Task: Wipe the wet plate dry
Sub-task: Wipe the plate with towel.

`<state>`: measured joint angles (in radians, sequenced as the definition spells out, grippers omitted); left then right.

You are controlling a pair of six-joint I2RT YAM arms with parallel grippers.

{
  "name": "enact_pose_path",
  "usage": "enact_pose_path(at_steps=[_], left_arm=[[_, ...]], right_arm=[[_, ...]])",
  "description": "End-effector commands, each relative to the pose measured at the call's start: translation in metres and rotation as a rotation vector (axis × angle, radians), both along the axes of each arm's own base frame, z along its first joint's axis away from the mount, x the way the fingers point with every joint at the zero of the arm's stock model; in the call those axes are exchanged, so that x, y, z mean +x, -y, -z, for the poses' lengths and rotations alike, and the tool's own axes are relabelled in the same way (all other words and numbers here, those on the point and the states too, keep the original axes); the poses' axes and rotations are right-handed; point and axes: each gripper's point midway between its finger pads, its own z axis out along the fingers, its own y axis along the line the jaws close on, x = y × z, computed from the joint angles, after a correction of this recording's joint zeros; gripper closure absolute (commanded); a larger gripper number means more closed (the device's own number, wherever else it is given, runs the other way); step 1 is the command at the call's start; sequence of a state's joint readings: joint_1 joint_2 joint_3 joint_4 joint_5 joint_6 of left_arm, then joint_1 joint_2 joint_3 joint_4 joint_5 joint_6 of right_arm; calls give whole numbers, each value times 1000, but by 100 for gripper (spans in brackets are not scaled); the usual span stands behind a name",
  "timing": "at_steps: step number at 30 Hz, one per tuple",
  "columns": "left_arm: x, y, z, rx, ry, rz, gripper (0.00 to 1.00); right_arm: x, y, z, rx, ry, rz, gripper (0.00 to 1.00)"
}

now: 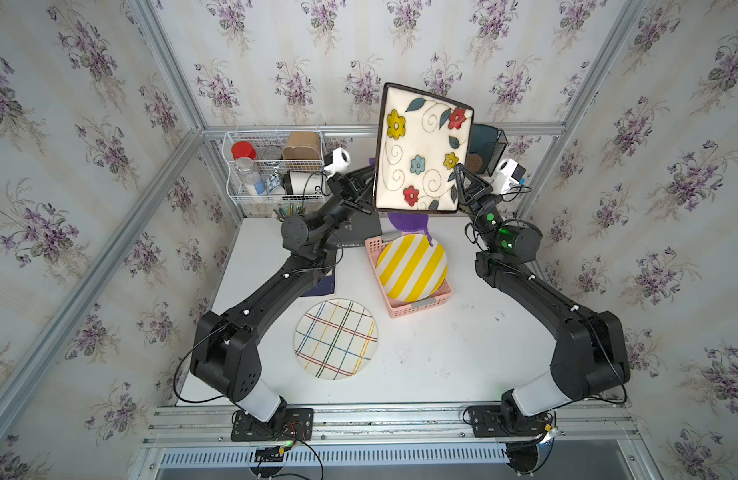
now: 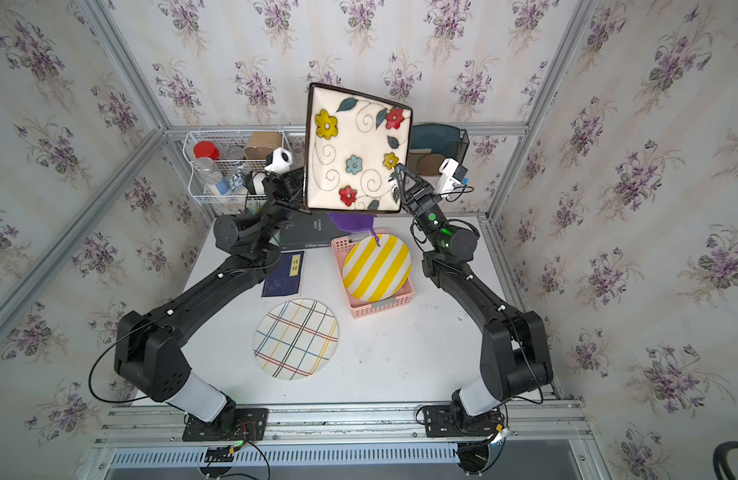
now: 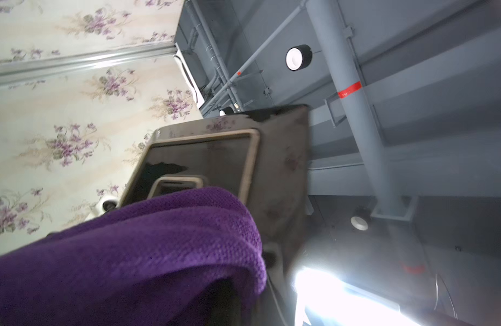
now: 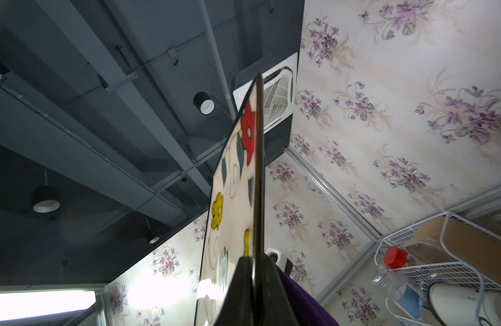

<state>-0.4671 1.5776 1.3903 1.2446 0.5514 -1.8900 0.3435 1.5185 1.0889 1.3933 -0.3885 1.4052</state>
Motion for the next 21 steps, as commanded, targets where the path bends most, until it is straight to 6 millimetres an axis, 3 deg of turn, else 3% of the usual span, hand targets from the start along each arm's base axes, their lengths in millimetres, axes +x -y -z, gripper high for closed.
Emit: enact_pose_path(at_steps=[1,3,5,8,11,16,19,21], left_arm=[[-20,-9,-16,-27,131,1,100],[-19,-2,-19,-41,135,25,100],[-25,9,-20,-49,141,61,100],[-37,26,-10,-27,125,100,100],[-45,35,14,12,85,100,100],[-57,25,48,77,57,59,100],[-61,9,69,184,56,2,100],[-59,-3,88,295,54,-68,100]], right_arm=[[-21,-26,5,14,20,-70,100],[-24,-43,12,25,7,-105,100],[-19,-47,10,40,8,-110,100],[-3,-39,-8,66,34,-87,100],[11,-24,-27,76,57,-38,100],[28,13,-38,79,55,56,100],[37,37,-32,51,15,121,100],[43,47,-17,7,-38,170,100]])
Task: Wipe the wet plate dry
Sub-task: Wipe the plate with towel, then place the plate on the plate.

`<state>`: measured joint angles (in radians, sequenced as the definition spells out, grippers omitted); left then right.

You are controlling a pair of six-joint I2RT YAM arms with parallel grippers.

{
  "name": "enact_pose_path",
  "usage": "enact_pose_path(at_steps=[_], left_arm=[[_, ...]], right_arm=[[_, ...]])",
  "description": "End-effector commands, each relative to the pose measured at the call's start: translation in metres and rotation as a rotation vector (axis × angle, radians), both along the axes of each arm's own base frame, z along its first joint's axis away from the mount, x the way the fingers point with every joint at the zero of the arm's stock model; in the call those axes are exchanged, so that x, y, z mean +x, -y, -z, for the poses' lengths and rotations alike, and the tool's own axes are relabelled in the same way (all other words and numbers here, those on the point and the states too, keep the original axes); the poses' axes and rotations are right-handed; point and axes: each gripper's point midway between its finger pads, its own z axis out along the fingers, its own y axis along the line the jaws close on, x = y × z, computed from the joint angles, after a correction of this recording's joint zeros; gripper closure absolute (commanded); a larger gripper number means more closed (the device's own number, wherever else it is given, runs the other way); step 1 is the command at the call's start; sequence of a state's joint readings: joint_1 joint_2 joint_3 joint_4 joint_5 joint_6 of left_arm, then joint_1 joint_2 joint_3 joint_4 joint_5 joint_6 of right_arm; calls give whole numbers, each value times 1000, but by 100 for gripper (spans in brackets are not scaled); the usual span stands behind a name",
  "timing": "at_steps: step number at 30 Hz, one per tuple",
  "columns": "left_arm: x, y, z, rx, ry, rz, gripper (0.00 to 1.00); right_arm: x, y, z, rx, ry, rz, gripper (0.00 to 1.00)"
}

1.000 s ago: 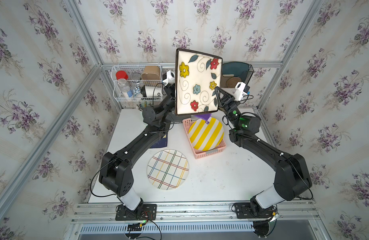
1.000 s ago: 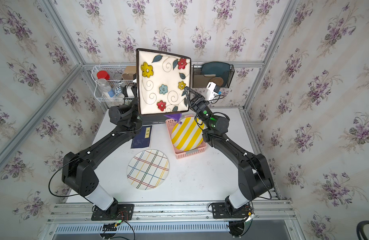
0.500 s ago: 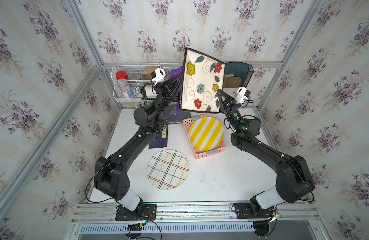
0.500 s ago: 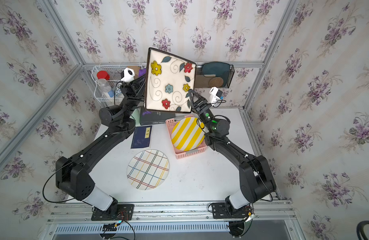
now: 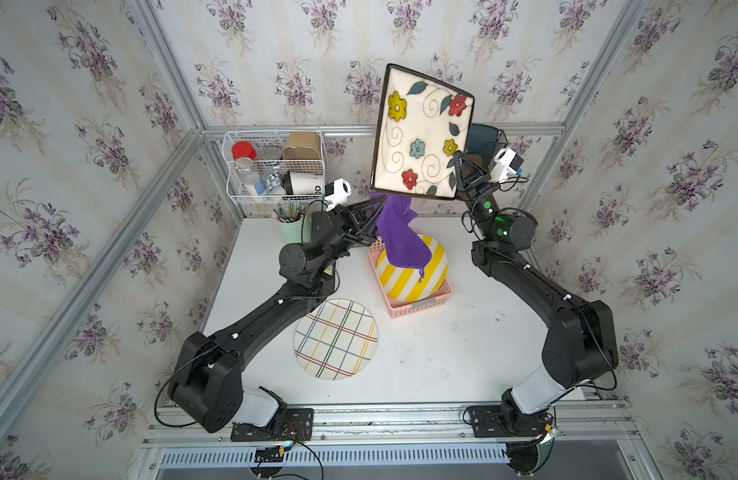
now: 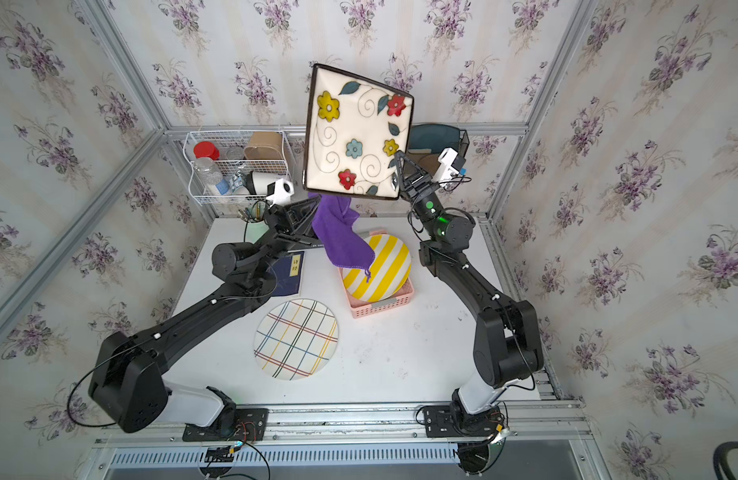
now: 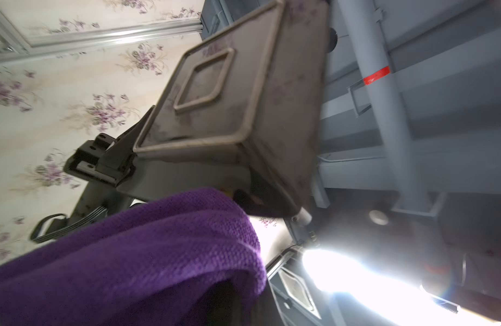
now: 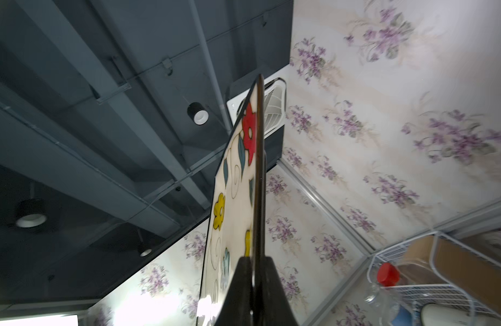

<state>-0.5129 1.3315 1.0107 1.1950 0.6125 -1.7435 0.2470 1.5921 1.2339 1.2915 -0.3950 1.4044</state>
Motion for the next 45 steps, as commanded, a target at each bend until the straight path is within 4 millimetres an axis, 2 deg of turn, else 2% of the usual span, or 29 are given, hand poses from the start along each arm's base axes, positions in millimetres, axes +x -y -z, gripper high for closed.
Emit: enact_pose_path(at_steps=[1,4,7,9,12,14,15,18,21,25,34,42,45], left_arm=[[-7,-14,27,211,91,-100,100],[-22,-35,33,434,213,-271,100],[-32,-52,34,657,302,-423,100],[-33,-64,27,759,348,-513,100],[-23,-80,27,890,339,-621,100],[-17,-88,29,941,313,-672,100],[-14,-91,30,953,305,-693,100],[-8,-92,36,949,291,-707,100],[-5,-87,44,941,275,-683,100],[0,-84,56,950,250,-667,100],[8,-78,66,935,223,-637,100],[11,-75,75,926,196,-624,100],[11,-75,76,926,193,-621,100]], right_arm=[[2,22,6,-8,-42,99,100],[3,14,40,-139,-109,145,100],[-2,-6,79,-248,-175,136,100],[-6,-30,111,-344,-240,119,100],[-27,-80,149,-484,-267,50,100],[-39,-103,172,-553,-295,22,100],[-52,-122,182,-581,-294,-18,100],[-77,-166,214,-683,-306,-104,100],[-95,-193,243,-747,-320,-163,100],[-111,-217,279,-830,-328,-218,100],[-122,-236,349,-1004,-348,-263,100],[-122,-232,419,-1153,-475,-280,100],[-122,-226,446,-1222,-525,-269,90]])
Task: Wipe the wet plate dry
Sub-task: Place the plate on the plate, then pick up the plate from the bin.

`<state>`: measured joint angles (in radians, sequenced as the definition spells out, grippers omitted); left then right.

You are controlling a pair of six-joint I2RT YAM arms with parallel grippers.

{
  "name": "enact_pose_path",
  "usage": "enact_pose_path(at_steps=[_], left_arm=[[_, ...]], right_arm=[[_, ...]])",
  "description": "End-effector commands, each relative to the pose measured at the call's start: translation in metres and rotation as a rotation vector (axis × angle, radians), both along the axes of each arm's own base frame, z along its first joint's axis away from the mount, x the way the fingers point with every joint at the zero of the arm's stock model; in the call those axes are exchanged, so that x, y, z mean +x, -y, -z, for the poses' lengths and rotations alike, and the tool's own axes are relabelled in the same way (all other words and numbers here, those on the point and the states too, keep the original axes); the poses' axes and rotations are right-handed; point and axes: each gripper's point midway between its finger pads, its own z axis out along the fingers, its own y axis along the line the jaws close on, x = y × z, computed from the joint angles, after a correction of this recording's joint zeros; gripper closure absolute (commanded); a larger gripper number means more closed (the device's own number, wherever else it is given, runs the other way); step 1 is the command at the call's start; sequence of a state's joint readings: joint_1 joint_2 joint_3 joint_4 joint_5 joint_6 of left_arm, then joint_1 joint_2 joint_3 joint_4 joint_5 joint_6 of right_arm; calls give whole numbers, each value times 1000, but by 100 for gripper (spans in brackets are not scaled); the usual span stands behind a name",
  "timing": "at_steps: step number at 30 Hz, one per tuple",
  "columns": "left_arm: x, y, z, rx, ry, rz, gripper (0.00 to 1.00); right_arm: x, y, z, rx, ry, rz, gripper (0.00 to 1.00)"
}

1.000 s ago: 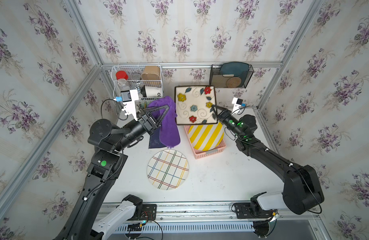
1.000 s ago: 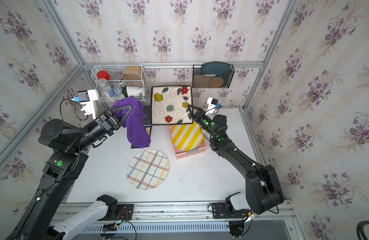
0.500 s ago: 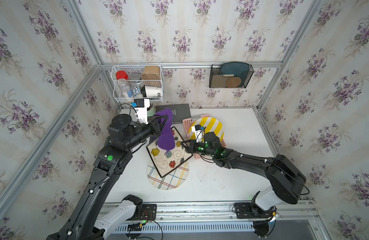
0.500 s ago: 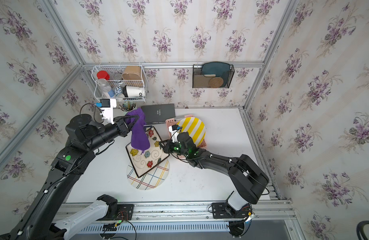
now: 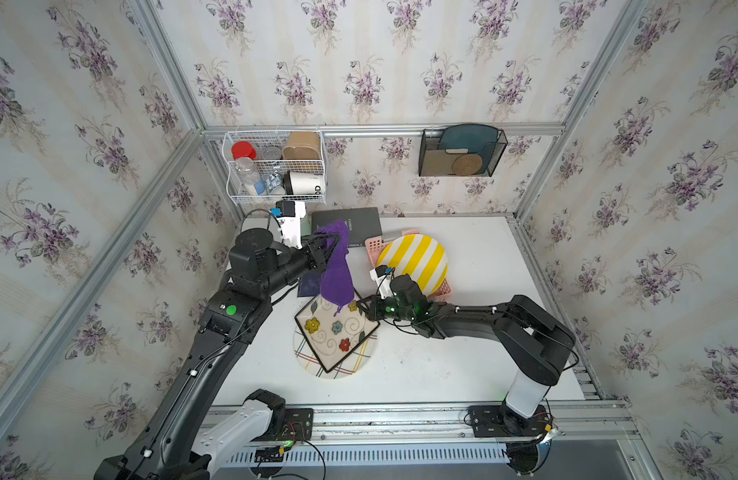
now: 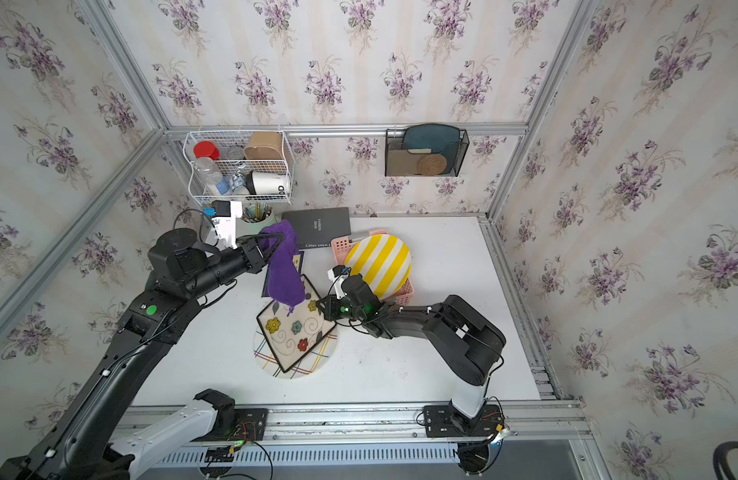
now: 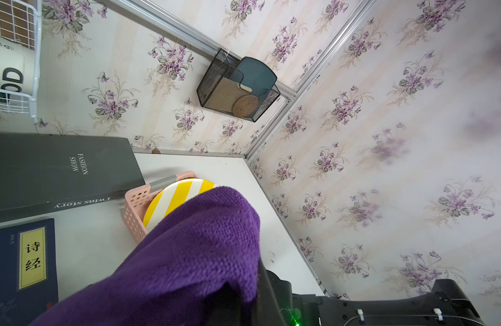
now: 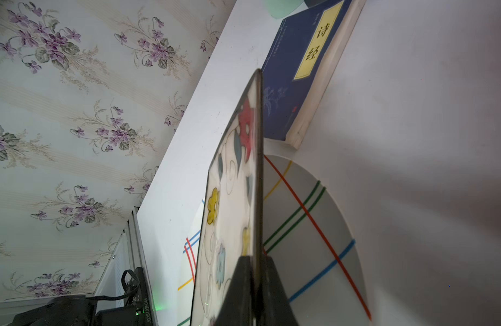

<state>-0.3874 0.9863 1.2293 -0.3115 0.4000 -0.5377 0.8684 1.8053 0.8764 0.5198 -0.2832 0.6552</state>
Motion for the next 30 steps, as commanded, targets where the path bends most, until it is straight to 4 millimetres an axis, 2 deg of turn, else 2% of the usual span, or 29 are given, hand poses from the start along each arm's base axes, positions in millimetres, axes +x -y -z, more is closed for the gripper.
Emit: enact_pose_path(at_steps=[1,3,5,9,11,13,15,17,18,20,23,27,30], left_arm=[[-1,2,-9,-25,29,13,100],[-1,2,-7,-22,24,13,100],[0,3,-3,-20,16,14,100],[2,3,0,-20,10,15,100],[3,4,1,-22,5,18,100],[3,6,2,-22,4,22,100],[6,6,5,-21,-2,23,100],[8,8,9,-17,-16,26,100],[9,9,10,-16,-21,32,100],[11,12,14,-17,-30,41,100],[12,14,18,-21,-41,47,100],[14,14,21,-14,-49,44,100],[16,15,25,-14,-59,45,100]], right_arm=[[2,9,27,-103,-9,18,87],[1,11,32,-124,-16,17,78],[1,13,23,-122,3,20,63],[11,19,-21,-123,103,56,32],[18,24,-52,-105,163,88,20],[26,33,-82,-70,220,117,15],[40,51,-111,-38,263,157,14],[73,87,-128,-51,280,252,16],[97,116,-132,-79,267,317,19],[140,178,-125,-134,189,454,23],[168,236,-98,-177,43,546,28],[191,285,-77,-260,37,631,24],[208,297,-61,-278,7,618,22]])
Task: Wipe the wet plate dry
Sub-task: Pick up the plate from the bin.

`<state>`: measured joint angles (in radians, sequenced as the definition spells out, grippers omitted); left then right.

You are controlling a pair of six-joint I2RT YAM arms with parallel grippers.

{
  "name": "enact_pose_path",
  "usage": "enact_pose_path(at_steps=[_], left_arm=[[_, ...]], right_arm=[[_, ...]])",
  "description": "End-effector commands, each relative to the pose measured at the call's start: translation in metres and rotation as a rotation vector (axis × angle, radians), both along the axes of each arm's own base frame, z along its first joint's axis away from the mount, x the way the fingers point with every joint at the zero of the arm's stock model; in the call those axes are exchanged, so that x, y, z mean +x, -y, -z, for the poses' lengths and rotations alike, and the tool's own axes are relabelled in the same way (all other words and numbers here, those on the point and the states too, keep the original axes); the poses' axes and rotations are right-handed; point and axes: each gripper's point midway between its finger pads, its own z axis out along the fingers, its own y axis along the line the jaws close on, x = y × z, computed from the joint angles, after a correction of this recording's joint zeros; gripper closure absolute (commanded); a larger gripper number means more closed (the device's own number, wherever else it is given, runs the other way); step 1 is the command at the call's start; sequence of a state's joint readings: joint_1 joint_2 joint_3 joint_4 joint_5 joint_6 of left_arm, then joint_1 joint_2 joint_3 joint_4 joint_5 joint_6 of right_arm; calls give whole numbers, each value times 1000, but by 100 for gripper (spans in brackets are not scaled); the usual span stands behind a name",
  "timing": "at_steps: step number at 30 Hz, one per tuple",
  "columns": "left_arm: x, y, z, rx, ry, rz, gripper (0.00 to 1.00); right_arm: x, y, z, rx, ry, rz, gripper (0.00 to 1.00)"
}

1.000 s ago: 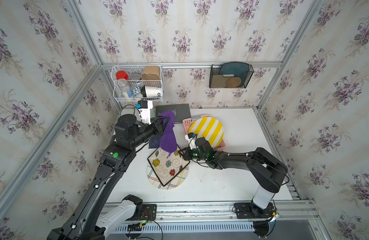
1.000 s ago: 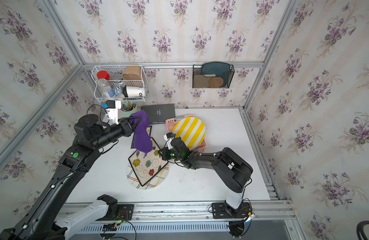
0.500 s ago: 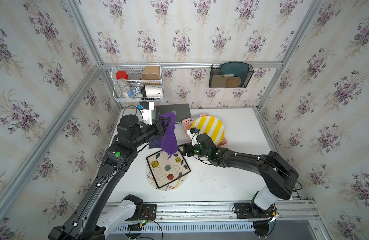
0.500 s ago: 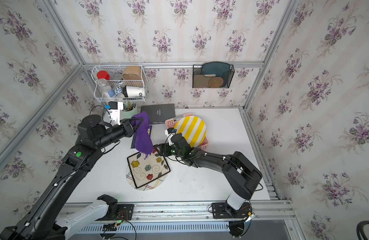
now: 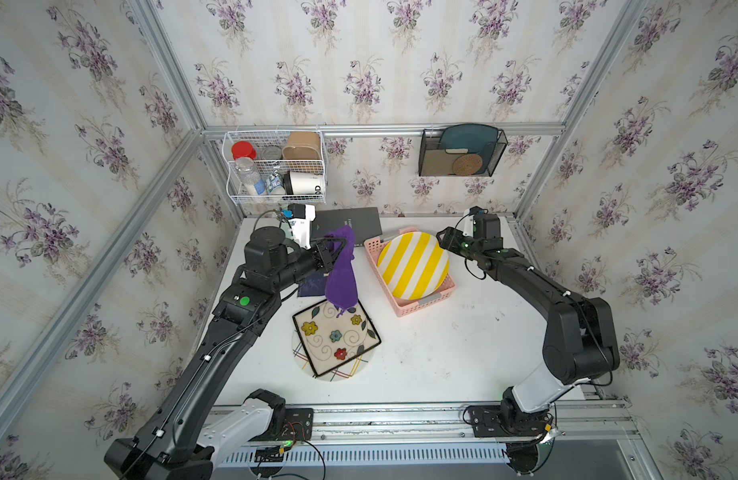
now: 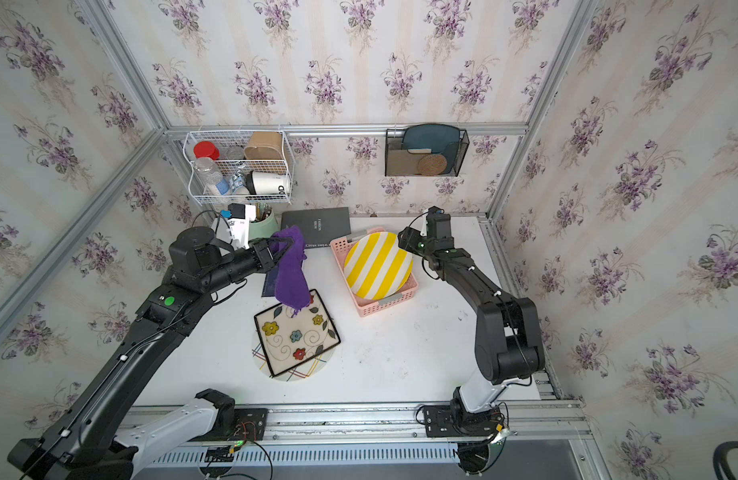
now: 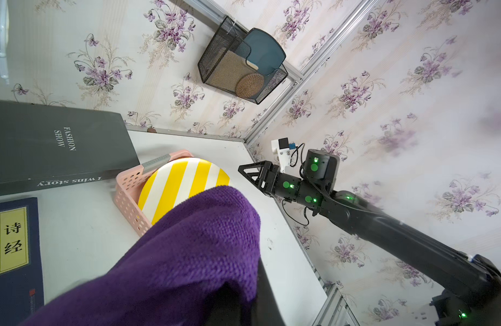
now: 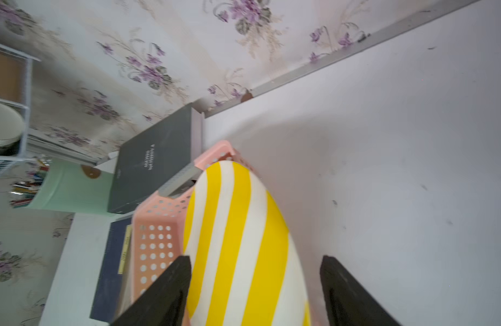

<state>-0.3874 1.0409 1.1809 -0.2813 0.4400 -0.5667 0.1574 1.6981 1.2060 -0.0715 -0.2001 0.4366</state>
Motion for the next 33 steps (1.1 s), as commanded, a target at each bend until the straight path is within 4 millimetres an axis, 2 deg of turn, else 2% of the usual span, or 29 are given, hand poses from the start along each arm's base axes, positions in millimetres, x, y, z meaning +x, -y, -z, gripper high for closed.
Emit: enact_pose_path(at_steps=[1,4,6,8,12,17,21,23,25,30,33], left_arm=[[3,3,-7,-17,31,11,100],[4,4,-8,-21,28,13,100],[5,4,-8,-19,31,8,100],[6,3,-7,-15,28,4,100],[8,4,-6,-14,23,6,100],[11,7,-6,-23,20,11,100],[11,8,-7,-26,19,15,100],[11,8,-6,-27,15,15,100],[10,7,-5,-25,13,17,100],[8,8,-6,-29,9,21,100],[9,9,-10,-51,19,27,100]], right_arm=[[11,6,15,-26,-44,-45,22],[22,5,33,-34,-69,-53,26],[27,-4,42,8,-79,-79,36],[29,-10,52,34,-99,-99,41],[28,-18,57,62,-92,-133,48],[25,-22,69,69,-115,-159,65],[23,-24,69,67,-110,-181,79],[24,-24,63,61,-99,-185,88],[26,-23,49,52,-71,-181,93],[28,-15,-16,27,81,-144,95],[16,-21,-50,70,147,-153,100]])
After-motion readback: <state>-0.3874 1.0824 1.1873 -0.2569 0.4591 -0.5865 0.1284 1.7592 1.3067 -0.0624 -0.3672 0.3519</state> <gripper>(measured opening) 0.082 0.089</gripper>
